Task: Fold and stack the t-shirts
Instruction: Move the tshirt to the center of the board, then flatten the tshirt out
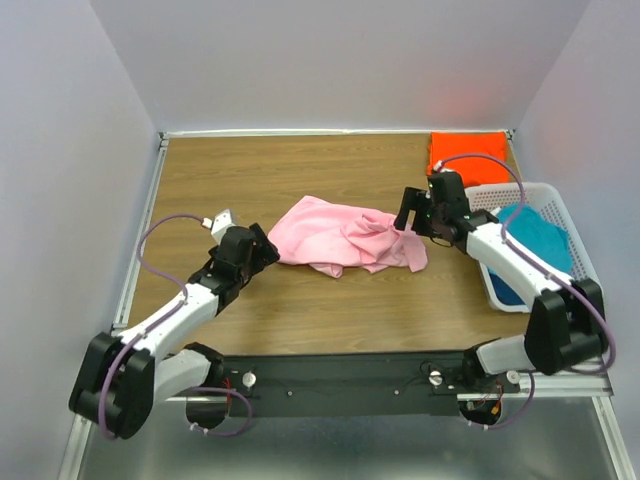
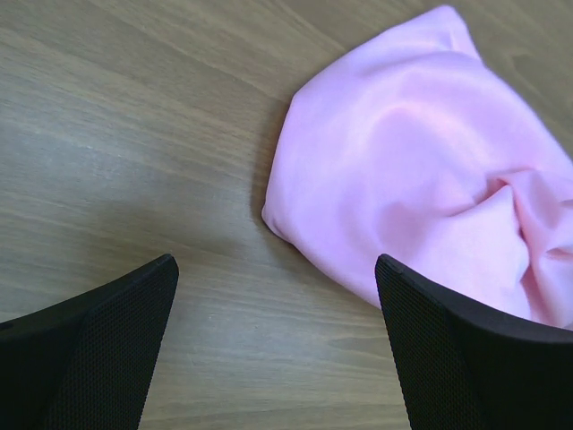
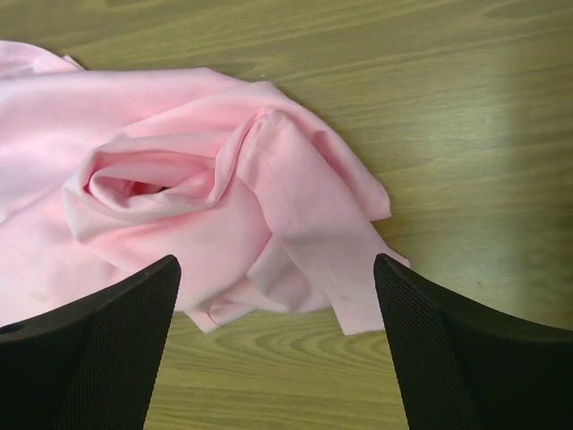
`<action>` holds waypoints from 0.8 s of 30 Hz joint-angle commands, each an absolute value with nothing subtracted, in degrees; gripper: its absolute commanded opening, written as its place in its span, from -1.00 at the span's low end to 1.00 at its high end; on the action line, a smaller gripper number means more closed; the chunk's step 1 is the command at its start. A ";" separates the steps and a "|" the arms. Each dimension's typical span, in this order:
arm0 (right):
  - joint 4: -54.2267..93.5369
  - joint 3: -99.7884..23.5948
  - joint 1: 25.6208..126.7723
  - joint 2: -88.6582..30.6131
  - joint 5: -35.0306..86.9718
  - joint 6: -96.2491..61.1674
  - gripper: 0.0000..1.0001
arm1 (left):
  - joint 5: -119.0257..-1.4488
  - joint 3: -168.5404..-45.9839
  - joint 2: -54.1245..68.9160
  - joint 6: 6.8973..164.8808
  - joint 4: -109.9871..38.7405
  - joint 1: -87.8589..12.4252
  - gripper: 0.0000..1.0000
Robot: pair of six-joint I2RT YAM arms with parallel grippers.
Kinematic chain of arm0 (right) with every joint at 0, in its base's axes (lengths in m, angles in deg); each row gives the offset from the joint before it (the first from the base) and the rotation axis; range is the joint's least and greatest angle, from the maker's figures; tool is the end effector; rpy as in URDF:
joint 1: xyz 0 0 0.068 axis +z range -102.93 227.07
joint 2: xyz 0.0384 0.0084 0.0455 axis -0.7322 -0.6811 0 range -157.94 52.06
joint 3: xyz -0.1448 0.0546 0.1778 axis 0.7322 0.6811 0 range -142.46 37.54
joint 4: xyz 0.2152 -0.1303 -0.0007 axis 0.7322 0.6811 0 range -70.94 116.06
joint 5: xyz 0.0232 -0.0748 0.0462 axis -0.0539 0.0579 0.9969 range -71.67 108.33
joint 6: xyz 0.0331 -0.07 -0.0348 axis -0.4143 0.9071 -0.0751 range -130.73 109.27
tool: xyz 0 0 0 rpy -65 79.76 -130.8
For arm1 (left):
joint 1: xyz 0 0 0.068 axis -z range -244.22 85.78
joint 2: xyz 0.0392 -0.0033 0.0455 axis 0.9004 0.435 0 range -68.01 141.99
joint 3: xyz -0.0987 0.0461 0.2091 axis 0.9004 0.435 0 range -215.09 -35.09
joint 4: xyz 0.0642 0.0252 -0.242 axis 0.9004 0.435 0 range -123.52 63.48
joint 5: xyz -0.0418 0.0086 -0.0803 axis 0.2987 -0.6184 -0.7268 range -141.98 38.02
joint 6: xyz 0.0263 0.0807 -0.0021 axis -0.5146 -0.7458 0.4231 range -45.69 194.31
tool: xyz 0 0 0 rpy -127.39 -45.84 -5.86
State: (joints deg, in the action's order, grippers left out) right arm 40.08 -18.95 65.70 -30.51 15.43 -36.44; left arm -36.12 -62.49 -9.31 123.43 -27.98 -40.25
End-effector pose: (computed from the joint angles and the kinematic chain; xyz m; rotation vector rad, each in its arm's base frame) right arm 0.3128 0.1014 0.1790 0.1730 2.4070 0.3013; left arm 0.2377 -0.0834 0.1482 -0.6316 2.1238 -0.4113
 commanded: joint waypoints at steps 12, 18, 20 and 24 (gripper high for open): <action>30.94 -12.65 67.02 -23.96 27.80 -23.49 0.94 | -45.03 -70.68 15.12 118.43 -41.07 -41.89 0.85; 26.80 -18.09 68.25 -32.04 36.33 -11.36 0.95 | -48.02 -74.20 21.81 116.85 -42.57 -42.42 0.15; 26.71 -20.11 68.60 -33.80 38.18 -7.84 0.95 | -48.72 -74.73 23.39 116.67 -42.92 -42.59 -0.27; 26.53 -21.87 69.39 -39.24 44.60 0.96 0.95 | -49.69 -75.52 23.75 115.53 -43.01 -42.86 -1.00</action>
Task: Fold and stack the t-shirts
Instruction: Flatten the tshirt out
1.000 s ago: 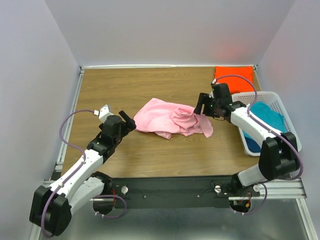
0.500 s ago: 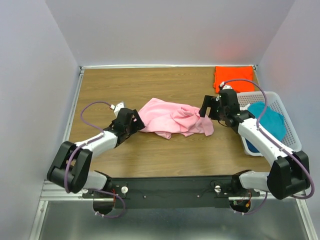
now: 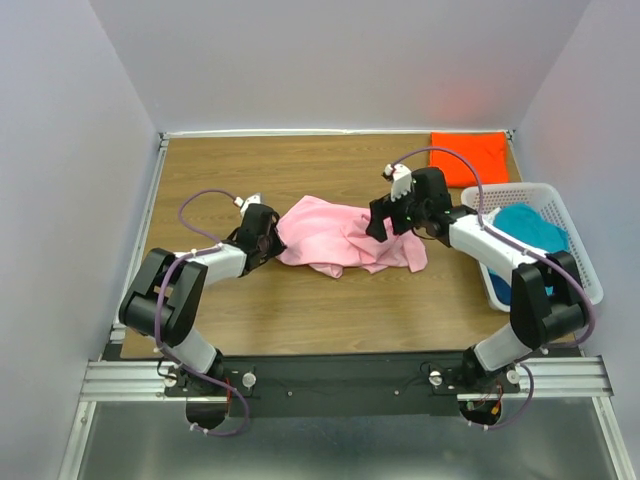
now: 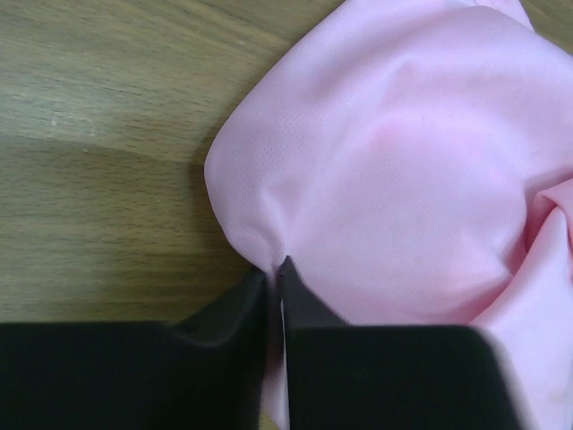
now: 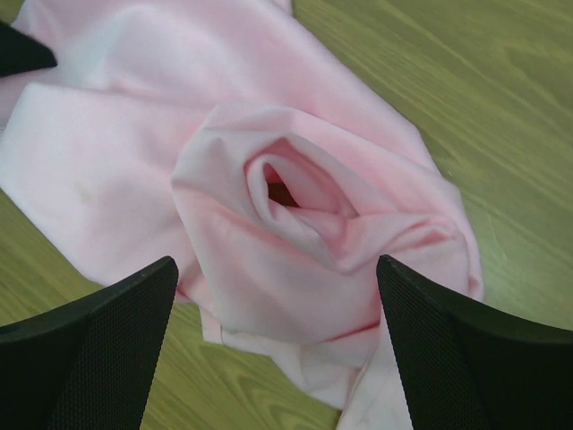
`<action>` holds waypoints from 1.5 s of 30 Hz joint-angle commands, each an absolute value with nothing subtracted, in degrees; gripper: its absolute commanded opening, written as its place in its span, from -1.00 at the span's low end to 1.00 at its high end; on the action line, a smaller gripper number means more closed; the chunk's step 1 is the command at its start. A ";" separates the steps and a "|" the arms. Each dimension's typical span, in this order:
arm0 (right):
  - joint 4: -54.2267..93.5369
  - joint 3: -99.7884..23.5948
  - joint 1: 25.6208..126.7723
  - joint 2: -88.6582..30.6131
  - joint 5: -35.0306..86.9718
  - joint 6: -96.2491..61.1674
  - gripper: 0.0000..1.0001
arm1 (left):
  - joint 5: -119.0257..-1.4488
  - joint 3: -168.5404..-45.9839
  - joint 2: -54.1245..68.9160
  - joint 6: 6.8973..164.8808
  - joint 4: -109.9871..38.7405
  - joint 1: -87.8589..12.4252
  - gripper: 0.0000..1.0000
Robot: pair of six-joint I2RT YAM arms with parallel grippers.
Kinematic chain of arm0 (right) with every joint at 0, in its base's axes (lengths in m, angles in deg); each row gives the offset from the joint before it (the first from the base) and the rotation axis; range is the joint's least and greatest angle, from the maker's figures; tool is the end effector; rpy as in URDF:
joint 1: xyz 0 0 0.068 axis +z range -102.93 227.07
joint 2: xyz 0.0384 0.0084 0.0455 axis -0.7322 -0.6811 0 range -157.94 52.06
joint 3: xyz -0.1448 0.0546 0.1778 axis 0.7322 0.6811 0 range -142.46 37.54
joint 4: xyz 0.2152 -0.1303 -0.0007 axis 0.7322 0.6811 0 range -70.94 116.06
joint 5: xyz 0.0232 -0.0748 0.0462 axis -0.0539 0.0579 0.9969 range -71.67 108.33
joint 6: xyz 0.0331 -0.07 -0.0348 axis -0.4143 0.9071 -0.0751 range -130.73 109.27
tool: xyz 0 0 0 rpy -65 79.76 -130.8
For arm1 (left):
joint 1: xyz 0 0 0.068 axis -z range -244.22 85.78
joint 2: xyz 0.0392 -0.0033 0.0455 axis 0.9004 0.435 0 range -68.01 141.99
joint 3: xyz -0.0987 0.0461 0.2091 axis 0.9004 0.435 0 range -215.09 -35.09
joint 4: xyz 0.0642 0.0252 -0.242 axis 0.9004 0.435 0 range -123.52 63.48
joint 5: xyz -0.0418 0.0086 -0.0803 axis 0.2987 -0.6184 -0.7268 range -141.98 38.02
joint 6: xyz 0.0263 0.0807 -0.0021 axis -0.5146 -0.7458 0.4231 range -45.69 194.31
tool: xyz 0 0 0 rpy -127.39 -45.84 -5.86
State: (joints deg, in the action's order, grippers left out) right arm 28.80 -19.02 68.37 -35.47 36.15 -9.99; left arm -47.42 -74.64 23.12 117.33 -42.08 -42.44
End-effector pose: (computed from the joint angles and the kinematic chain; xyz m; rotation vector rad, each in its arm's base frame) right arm 0.3198 0.1490 0.1749 -0.6001 2.2189 0.5415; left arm 0.3046 -0.1154 0.0913 -0.4765 2.3189 -0.4718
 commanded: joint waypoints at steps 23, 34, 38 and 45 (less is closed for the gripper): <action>26.00 -27.50 70.98 -48.23 41.36 0.98 -0.89 | -45.04 -73.67 11.37 113.60 -41.43 -42.86 -1.00; 26.62 -25.22 70.98 -19.68 22.38 -12.29 -0.99 | -41.52 -77.36 -10.42 114.21 -37.39 -42.86 -1.00; 30.12 -28.10 70.98 -10.01 23.86 -13.89 -0.99 | -42.31 -81.23 -22.88 113.69 -35.63 -42.77 -1.00; 35.84 -41.53 70.98 1.34 32.90 -17.57 -0.99 | -48.80 -91.41 -37.75 111.75 -35.63 -42.60 -1.00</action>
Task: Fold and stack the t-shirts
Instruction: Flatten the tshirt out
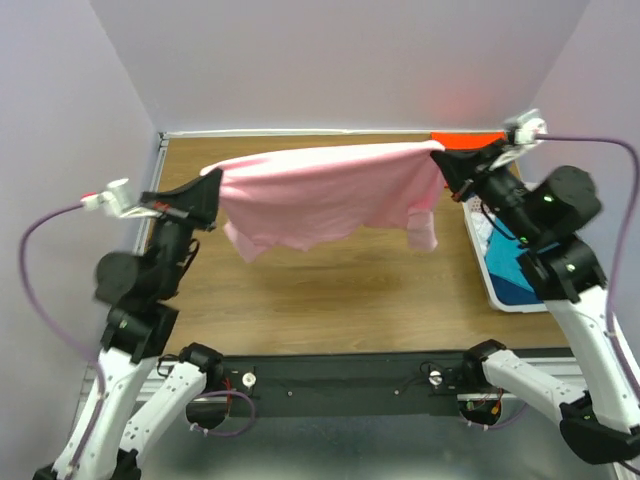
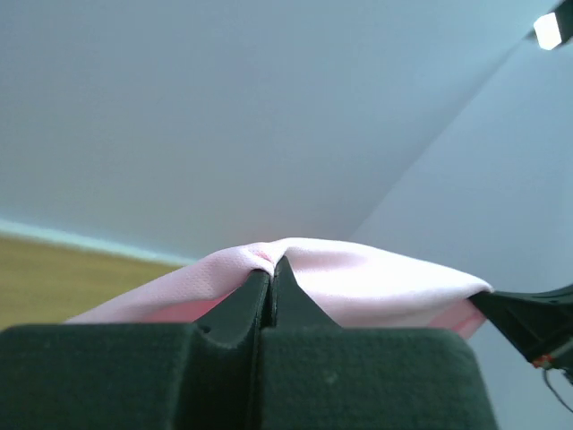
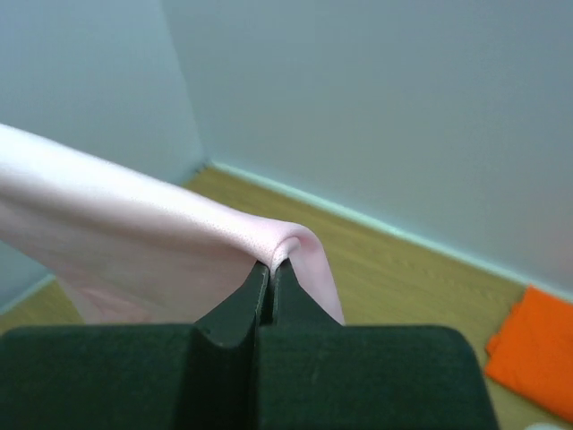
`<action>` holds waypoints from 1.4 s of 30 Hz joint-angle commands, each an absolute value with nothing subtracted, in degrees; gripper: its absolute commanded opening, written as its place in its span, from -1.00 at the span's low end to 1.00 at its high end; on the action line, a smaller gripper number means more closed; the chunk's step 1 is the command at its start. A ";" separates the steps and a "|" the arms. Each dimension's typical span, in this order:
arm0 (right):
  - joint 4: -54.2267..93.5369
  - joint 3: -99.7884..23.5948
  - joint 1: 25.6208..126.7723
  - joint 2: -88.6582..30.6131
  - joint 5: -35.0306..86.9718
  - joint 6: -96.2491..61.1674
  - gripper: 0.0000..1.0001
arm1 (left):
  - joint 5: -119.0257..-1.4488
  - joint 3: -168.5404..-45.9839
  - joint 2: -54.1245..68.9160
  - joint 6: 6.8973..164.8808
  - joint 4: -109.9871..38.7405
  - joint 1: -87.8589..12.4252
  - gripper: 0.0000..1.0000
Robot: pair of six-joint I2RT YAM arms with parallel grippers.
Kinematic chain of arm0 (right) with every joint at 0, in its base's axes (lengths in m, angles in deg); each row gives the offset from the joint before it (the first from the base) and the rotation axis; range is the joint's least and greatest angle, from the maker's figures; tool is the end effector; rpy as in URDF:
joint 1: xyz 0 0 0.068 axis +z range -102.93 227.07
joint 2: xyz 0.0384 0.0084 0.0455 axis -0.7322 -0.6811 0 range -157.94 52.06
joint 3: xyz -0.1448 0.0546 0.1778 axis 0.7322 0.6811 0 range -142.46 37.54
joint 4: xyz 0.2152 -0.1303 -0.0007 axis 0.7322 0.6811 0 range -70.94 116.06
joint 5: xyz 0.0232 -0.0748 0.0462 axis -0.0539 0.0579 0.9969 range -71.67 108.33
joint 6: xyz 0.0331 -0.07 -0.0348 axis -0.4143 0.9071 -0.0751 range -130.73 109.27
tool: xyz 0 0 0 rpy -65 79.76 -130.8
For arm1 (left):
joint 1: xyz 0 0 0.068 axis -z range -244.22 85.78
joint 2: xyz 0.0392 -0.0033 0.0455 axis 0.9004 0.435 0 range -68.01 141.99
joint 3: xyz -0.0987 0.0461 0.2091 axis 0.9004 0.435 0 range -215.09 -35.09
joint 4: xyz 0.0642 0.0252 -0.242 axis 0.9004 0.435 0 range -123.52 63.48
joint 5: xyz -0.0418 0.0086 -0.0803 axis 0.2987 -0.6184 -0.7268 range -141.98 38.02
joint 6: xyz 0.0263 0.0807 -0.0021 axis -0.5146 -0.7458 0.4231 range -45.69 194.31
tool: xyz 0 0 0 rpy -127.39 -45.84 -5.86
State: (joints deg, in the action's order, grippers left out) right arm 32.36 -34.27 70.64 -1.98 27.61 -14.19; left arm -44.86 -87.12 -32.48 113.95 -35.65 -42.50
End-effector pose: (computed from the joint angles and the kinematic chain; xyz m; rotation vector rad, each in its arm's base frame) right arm 0.2150 0.1068 0.4361 -0.3937 1.4621 0.5003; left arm 0.1749 -0.0598 0.4159 -0.3110 1.2558 -0.8468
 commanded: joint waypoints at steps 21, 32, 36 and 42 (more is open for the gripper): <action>38.13 -38.08 70.89 -10.32 15.91 -25.49 -0.80 | -21.89 -91.62 -20.80 110.08 -27.20 -43.03 -0.83; 38.05 -31.28 68.95 -36.18 6.37 -27.96 1.00 | -25.68 -89.85 8.02 113.95 -24.63 -48.40 0.97; 37.26 -30.14 68.95 -37.85 9.97 -26.99 1.00 | -27.54 -87.30 5.91 114.12 -26.13 -48.40 0.97; 36.02 -28.82 68.87 -41.45 13.32 -26.54 1.00 | -37.64 -81.86 6.95 113.77 -31.14 -48.31 0.97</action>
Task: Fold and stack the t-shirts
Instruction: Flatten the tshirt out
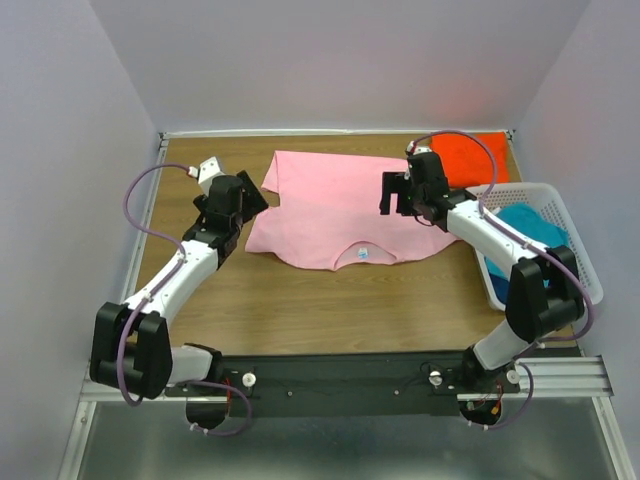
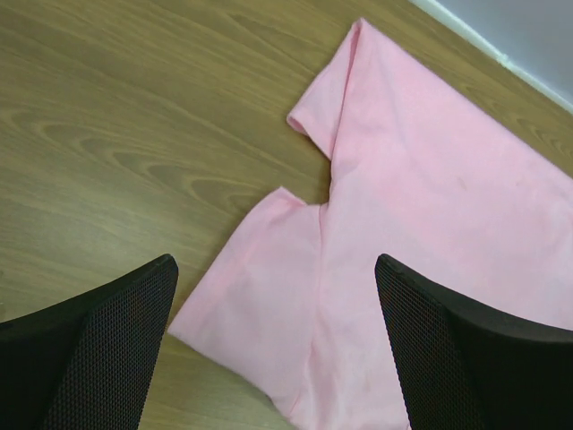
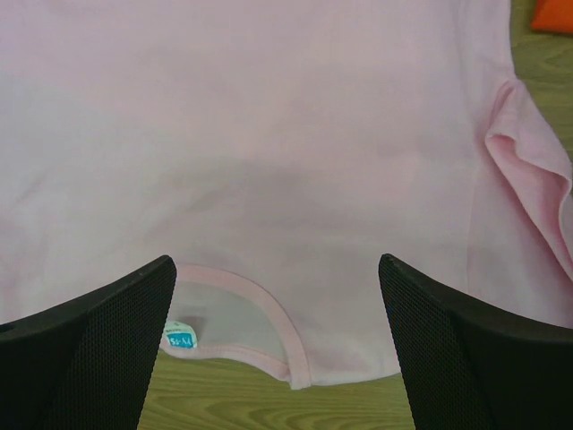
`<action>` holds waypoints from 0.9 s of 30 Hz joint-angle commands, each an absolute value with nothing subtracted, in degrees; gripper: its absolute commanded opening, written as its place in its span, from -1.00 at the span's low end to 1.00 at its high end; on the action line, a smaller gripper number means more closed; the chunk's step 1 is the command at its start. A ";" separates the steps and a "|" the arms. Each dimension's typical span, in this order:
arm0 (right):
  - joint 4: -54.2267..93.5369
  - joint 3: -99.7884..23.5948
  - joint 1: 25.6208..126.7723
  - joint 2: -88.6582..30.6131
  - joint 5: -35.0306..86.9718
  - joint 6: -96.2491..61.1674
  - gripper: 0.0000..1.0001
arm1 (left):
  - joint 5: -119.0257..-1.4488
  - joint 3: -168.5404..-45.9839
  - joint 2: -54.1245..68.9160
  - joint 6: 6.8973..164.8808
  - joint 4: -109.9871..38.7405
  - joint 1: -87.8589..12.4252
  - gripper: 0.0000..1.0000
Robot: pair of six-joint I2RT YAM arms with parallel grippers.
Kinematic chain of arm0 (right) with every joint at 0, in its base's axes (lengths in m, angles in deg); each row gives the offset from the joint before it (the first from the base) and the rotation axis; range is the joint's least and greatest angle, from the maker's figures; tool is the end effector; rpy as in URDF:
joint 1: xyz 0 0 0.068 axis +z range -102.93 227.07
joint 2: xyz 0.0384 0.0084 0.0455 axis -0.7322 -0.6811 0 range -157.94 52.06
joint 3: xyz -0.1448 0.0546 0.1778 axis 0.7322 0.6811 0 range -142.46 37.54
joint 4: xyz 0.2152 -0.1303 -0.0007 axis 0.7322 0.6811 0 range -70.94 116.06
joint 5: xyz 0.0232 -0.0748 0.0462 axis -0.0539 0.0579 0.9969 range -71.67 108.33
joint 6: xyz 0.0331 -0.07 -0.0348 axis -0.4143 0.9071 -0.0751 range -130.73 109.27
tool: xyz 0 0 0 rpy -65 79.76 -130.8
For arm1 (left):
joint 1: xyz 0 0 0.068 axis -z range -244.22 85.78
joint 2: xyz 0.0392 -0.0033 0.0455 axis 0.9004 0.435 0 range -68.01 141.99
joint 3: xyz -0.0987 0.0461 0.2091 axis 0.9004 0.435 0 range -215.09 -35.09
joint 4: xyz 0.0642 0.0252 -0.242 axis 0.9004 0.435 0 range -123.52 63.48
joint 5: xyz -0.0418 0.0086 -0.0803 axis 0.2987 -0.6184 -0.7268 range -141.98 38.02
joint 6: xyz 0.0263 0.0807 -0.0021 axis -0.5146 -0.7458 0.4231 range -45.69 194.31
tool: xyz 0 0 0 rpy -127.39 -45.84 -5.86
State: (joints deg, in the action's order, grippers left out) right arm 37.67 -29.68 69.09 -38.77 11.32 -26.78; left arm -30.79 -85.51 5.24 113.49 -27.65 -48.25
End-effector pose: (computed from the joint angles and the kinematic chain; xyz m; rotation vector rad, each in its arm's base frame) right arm 0.3480 0.1308 0.2005 -0.0576 2.3084 0.1999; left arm 0.3154 -0.0622 0.2248 -0.6286 1.9429 -0.2203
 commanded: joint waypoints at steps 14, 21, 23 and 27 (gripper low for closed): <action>34.79 -15.75 68.95 -36.37 2.62 -39.71 1.00 | -47.22 -72.71 10.03 118.16 -35.80 -36.98 0.97; 33.21 -5.45 68.95 -25.82 -4.51 -52.81 1.00 | -44.95 -70.08 12.58 122.91 -34.58 -36.44 0.97; 33.04 -3.69 68.87 -24.06 -6.27 -54.40 1.00 | -43.46 -69.72 12.67 123.96 -34.22 -36.44 0.97; 32.95 -1.23 68.43 -22.56 -8.73 -58.00 1.00 | -41.34 -70.68 14.60 125.63 -33.96 -36.71 0.97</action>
State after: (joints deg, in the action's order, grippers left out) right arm 34.11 -3.63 69.07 -23.71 -2.69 -51.41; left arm -44.60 -69.92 12.70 122.69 -34.10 -36.40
